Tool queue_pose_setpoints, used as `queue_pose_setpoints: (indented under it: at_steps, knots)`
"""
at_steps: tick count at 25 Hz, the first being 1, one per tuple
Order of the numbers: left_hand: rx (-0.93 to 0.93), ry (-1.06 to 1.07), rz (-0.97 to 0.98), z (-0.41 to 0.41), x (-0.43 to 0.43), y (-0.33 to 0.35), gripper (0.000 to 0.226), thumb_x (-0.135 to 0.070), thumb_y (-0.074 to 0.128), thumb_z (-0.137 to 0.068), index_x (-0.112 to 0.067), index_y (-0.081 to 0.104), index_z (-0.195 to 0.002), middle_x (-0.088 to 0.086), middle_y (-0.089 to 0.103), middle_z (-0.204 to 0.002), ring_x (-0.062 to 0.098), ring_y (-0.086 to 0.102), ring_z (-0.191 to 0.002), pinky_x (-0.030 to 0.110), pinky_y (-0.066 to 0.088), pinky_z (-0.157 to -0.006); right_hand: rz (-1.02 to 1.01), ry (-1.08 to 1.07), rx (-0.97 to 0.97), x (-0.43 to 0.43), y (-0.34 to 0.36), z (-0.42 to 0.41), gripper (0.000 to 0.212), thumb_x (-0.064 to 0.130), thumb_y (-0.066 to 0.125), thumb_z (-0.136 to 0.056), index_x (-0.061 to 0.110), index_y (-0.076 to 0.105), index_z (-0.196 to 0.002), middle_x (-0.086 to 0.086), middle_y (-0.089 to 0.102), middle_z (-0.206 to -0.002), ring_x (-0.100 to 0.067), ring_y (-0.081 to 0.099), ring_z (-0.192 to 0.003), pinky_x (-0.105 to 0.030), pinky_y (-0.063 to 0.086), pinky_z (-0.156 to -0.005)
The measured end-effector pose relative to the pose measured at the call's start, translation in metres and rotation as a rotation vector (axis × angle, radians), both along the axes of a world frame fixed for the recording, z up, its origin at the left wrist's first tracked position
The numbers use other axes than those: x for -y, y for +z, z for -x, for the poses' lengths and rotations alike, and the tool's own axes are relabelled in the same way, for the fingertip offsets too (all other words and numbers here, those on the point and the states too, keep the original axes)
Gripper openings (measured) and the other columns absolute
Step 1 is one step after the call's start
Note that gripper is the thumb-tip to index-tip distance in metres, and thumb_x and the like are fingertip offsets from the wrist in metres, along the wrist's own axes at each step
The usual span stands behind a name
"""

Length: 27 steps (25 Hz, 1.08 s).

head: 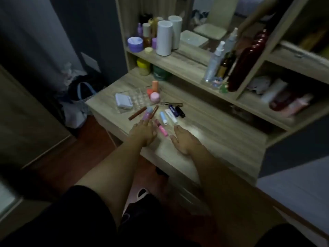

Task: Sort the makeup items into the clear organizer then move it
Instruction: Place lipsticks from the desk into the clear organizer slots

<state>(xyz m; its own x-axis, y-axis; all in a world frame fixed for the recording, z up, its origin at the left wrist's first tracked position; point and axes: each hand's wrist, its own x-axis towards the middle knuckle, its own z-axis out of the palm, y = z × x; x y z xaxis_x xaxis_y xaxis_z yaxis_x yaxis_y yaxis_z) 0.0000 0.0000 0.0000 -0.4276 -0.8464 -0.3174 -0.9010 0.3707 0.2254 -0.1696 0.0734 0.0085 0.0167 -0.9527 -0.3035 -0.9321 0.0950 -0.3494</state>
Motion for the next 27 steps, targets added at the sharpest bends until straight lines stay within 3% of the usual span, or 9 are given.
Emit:
queue_pose_setpoints:
  at_steps: [4, 7, 10, 12, 15, 17, 23, 27]
  knots:
    - [-0.014, 0.084, 0.019, -0.027, 0.032, -0.012, 0.061, -0.032, 0.040, -0.095, -0.004, 0.021, -0.146, 0.016, 0.021, -0.157, 0.030, 0.023, -0.143, 0.043, 0.025, -0.117, 0.051, 0.055, 0.076, 0.045, -0.009, -0.022, 0.048, 0.027, 0.037, -0.100, 0.008, 0.031, -0.143, -0.018, 0.040, -0.146, -0.032, 0.043, -0.128, -0.042, 0.038, -0.107]
    - [-0.106, 0.090, 0.024, -0.040, 0.059, -0.022, 0.055, -0.024, 0.043, -0.095, -0.005, 0.029, -0.144, 0.020, 0.037, -0.148, 0.034, 0.038, -0.132, 0.041, 0.034, -0.111, 0.078, 0.017, 0.071, 0.085, -0.018, -0.029, 0.042, 0.020, 0.041, -0.098, 0.002, 0.040, -0.136, -0.020, 0.052, -0.133, -0.032, 0.049, -0.121, -0.039, 0.041, -0.102]
    - [-0.162, 0.091, 0.071, -0.048, 0.083, -0.031, 0.054, -0.013, 0.038, -0.096, -0.021, 0.024, -0.148, 0.021, 0.057, -0.120, 0.033, 0.051, -0.110, 0.039, 0.042, -0.100, 0.079, -0.088, 0.056, 0.133, -0.025, -0.035, 0.032, 0.012, 0.046, -0.096, 0.000, 0.052, -0.124, -0.019, 0.059, -0.123, -0.031, 0.055, -0.115, -0.038, 0.044, -0.101]
    - [-0.166, 0.049, 0.107, -0.048, 0.094, -0.037, 0.058, -0.009, 0.037, -0.096, -0.030, 0.021, -0.148, 0.019, 0.059, -0.104, 0.031, 0.053, -0.100, 0.038, 0.042, -0.096, 0.106, -0.146, 0.016, 0.158, -0.030, -0.040, 0.024, 0.011, 0.045, -0.096, 0.002, 0.057, -0.115, -0.016, 0.064, -0.115, -0.027, 0.061, -0.105, -0.034, 0.049, -0.094]
    - [-0.108, 0.049, 0.131, -0.044, 0.107, -0.047, 0.042, -0.015, 0.036, -0.099, -0.014, 0.039, -0.141, 0.017, 0.057, -0.110, 0.031, 0.053, -0.107, 0.035, 0.040, -0.097, 0.128, -0.226, -0.017, 0.180, -0.037, -0.041, 0.017, 0.013, 0.046, -0.096, 0.005, 0.058, -0.105, -0.013, 0.066, -0.107, -0.022, 0.063, -0.097, -0.026, 0.045, -0.079]
    - [-0.104, 0.096, 0.095, -0.041, 0.115, -0.054, 0.031, -0.014, 0.040, -0.098, -0.005, 0.051, -0.125, 0.019, 0.058, -0.115, 0.031, 0.052, -0.110, 0.034, 0.039, -0.096, 0.100, -0.263, 0.000, 0.191, -0.043, -0.039, 0.017, 0.014, 0.050, -0.095, 0.005, 0.058, -0.106, -0.013, 0.067, -0.106, -0.024, 0.063, -0.098, -0.028, 0.047, -0.078]
    - [-0.287, 0.208, 0.053, -0.032, 0.115, -0.058, 0.018, -0.010, 0.050, -0.092, 0.000, 0.057, -0.104, 0.025, 0.063, -0.104, 0.037, 0.057, -0.098, 0.039, 0.043, -0.081, 0.041, -0.250, -0.049, 0.204, -0.054, -0.040, 0.022, 0.019, 0.061, -0.089, 0.005, 0.057, -0.105, -0.013, 0.067, -0.107, -0.024, 0.065, -0.098, -0.030, 0.053, -0.079]
    - [-0.309, 0.279, 0.020, -0.025, 0.114, -0.053, 0.015, -0.007, 0.053, -0.087, -0.001, 0.056, -0.100, 0.025, 0.065, -0.101, 0.037, 0.058, -0.096, 0.040, 0.044, -0.077, 0.007, -0.349, 0.014, 0.208, -0.054, -0.041, 0.029, 0.016, 0.067, -0.084, 0.003, 0.056, -0.107, -0.016, 0.065, -0.111, -0.026, 0.065, -0.100, -0.031, 0.053, -0.079]
